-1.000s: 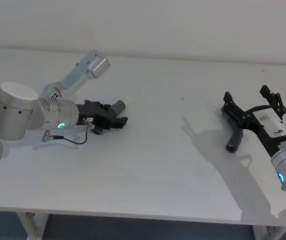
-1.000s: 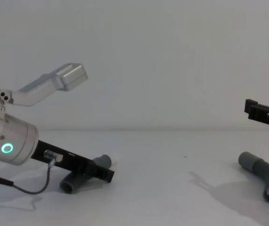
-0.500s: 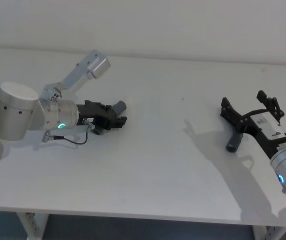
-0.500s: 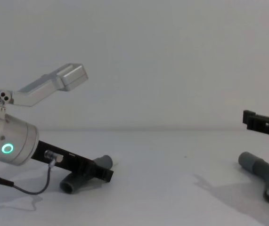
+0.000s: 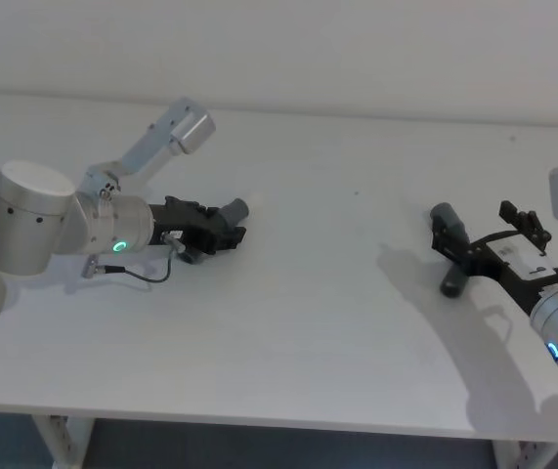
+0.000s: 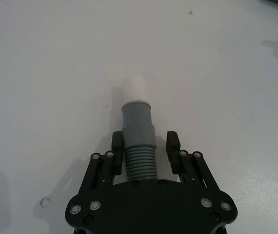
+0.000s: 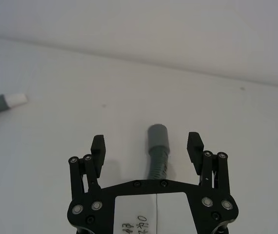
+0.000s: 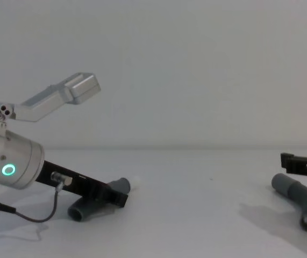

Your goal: Use both hands to pick up one end of the pipe from the table, align the ends, and insert them.

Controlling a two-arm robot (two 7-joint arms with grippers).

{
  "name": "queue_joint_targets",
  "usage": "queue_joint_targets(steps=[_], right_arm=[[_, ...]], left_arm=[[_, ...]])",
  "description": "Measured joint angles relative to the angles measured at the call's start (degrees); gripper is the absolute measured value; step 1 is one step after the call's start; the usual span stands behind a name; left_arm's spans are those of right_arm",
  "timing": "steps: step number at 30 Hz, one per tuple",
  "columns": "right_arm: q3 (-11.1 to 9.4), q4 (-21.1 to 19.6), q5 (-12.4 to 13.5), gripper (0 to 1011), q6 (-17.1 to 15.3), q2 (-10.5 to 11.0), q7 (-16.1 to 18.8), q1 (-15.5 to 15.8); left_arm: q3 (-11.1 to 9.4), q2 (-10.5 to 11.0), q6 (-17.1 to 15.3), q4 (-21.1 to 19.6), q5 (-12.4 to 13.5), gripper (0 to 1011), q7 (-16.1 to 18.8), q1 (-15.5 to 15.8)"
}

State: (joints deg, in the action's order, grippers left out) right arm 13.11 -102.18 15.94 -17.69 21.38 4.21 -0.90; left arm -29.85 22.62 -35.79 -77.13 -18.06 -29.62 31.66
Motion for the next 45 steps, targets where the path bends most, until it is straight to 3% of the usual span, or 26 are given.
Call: queue_joint_targets(steps=[13,24,45], right_arm=[[-0.3,1.4,-0.7,1001,-7.6,-0.5,-1.0,-3.3],[0.3,2.4,-1.3,1001,-10.7,-0.6,-0.4,-5.4],[1.0,4.3,-3.1,1001,-16.1,-1.4,-0.4,-7.6]], left_arm=[[0.0,0.0,0.0,0.0,0.0,443,0.0,0.0],[0.0,0.0,0.0,0.0,0.0,371,0.0,0.0],[0.0,0.0,0.0,0.0,0.0,360,0.0,0.0]])
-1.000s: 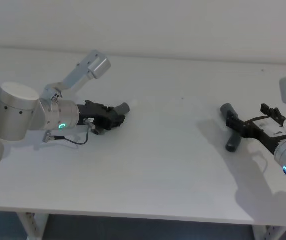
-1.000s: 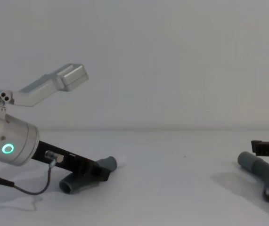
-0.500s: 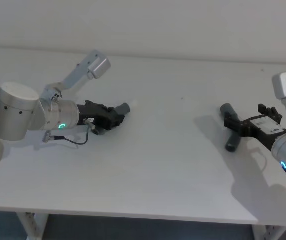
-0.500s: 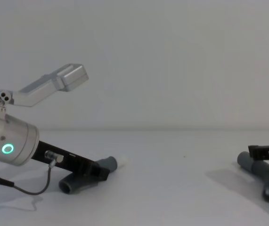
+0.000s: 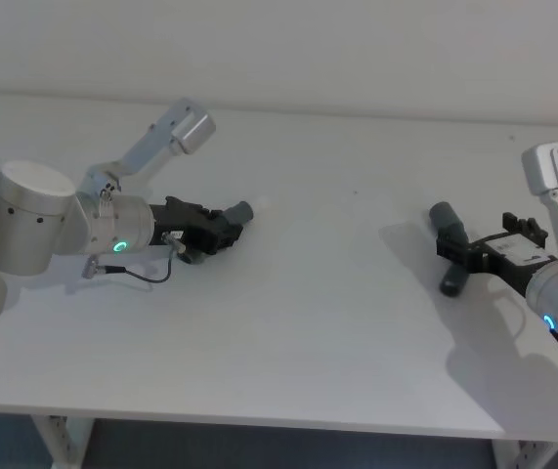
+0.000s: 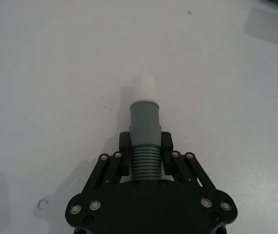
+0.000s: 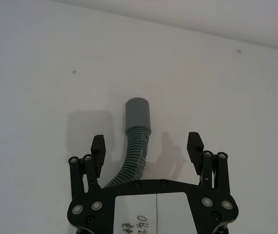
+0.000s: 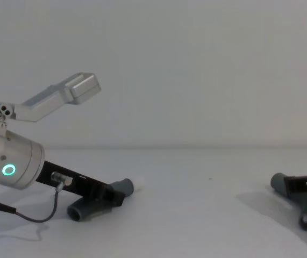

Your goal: Use both hands to pick up one end of the pipe from the table, align the ends, and insert them.

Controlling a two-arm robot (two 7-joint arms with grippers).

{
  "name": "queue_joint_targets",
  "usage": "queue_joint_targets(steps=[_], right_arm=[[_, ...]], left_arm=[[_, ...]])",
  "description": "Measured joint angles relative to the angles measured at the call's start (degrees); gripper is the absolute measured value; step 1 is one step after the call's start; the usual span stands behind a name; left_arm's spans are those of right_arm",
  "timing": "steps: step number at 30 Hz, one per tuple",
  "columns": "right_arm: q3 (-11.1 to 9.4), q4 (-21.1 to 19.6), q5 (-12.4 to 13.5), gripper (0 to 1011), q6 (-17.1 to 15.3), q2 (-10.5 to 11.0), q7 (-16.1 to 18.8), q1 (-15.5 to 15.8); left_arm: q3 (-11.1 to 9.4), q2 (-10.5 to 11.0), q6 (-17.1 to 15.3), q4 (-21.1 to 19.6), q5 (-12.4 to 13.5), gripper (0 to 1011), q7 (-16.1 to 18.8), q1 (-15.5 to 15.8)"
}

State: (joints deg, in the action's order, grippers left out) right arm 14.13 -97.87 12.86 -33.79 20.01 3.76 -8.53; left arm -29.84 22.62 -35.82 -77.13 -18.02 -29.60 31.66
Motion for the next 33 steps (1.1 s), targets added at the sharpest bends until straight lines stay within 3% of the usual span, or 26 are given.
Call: queue_joint_targets(steps=[33], right_arm=[[0.4,2.3,-1.4,1001,-5.1,-3.9,-1.5,-1.4]], left_arm=[[0.0,0.0,0.0,0.0,0.0,360,0.0,0.0]])
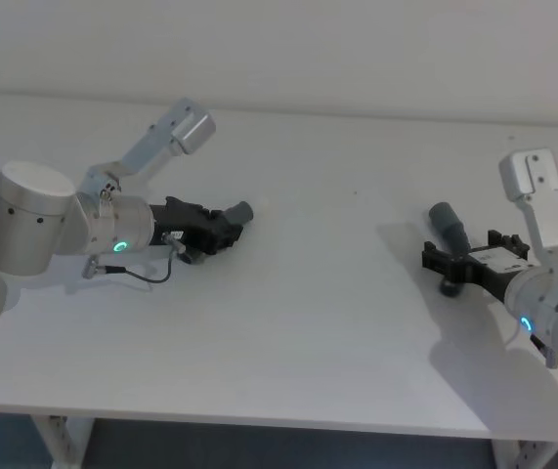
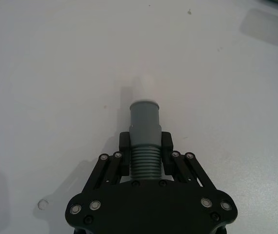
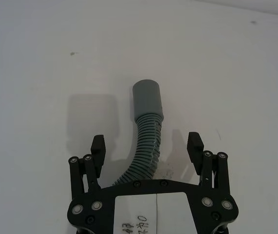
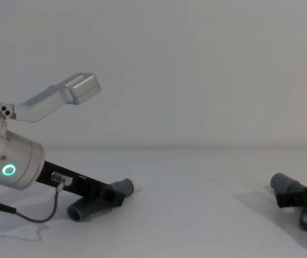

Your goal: Use both hands to pick up one end of the pipe from the table, align the ends, and insert them.

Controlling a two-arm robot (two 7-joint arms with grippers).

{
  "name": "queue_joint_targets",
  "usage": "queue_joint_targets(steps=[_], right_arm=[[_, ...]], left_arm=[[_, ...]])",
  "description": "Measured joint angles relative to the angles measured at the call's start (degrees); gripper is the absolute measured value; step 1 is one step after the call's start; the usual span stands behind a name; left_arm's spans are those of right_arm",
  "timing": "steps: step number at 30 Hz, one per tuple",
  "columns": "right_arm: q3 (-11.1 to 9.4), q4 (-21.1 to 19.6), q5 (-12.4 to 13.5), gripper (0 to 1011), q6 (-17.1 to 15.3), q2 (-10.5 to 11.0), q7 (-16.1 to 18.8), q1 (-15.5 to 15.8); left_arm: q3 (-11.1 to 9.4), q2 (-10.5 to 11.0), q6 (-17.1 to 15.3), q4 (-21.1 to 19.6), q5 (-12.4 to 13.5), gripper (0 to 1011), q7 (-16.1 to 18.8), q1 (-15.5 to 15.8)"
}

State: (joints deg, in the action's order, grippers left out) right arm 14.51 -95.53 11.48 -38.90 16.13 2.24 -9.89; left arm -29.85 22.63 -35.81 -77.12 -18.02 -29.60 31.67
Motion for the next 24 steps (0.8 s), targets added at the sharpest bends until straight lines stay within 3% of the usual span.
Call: queue_joint_targets(steps=[17,24], right_arm=[[0.2,1.2,-0.9,1001,-1.8,-1.2,-0.3,-1.2],[0.3,1.4,-1.1,876,-2.2,-1.4,-0.3,-1.4]], left_arm=[[0.0,0.0,0.0,0.0,0.0,360,0.0,0.0],[0.0,0.0,0.0,0.0,0.0,360,0.0,0.0]])
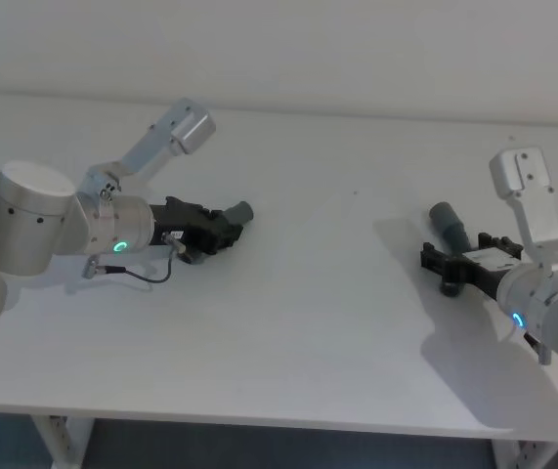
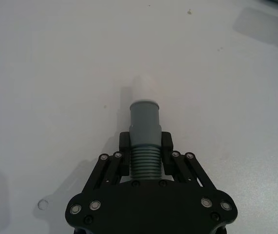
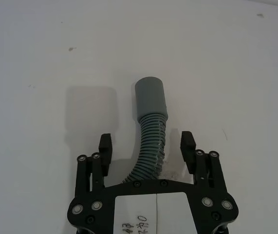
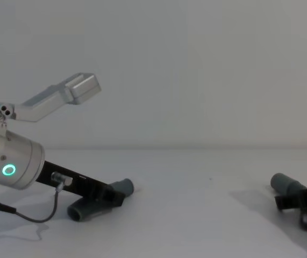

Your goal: Use both hands to pick up one end of the pipe from the table, align the ends, and insert them.

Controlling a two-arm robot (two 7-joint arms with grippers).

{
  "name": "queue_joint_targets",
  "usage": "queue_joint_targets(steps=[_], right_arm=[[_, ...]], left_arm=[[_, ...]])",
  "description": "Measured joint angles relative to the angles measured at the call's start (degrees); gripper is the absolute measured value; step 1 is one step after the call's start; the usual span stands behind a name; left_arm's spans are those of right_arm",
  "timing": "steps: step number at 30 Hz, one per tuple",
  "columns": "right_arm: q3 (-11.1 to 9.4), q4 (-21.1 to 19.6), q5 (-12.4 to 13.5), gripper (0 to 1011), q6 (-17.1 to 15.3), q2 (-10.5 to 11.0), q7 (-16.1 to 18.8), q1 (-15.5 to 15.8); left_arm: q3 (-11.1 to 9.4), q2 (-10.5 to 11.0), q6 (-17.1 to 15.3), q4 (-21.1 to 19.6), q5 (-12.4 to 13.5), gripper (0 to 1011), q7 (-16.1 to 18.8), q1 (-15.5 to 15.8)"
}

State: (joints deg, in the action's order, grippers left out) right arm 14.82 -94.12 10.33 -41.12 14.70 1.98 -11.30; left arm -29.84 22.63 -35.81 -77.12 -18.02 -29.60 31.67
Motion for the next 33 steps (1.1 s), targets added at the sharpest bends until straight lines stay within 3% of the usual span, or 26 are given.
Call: queue_joint_targets(steps=[7,19,33], right_arm=[[0.0,0.1,-0.1,684,-0.2,-0.1,0.0,-0.1],[0.1,0.2,-0.2,264,-0.4,-0.2,0.1,-0.2],[0.1,0.2,-0.2,240,-0.5,-0.2,0.1,-0.3]], left_arm=[[0.0,0.0,0.0,0.0,0.0,360,0.0,0.0],[0.0,0.0,0.0,0.0,0.0,360,0.0,0.0],[0.0,0.0,0.0,0.0,0.0,360,0.0,0.0]])
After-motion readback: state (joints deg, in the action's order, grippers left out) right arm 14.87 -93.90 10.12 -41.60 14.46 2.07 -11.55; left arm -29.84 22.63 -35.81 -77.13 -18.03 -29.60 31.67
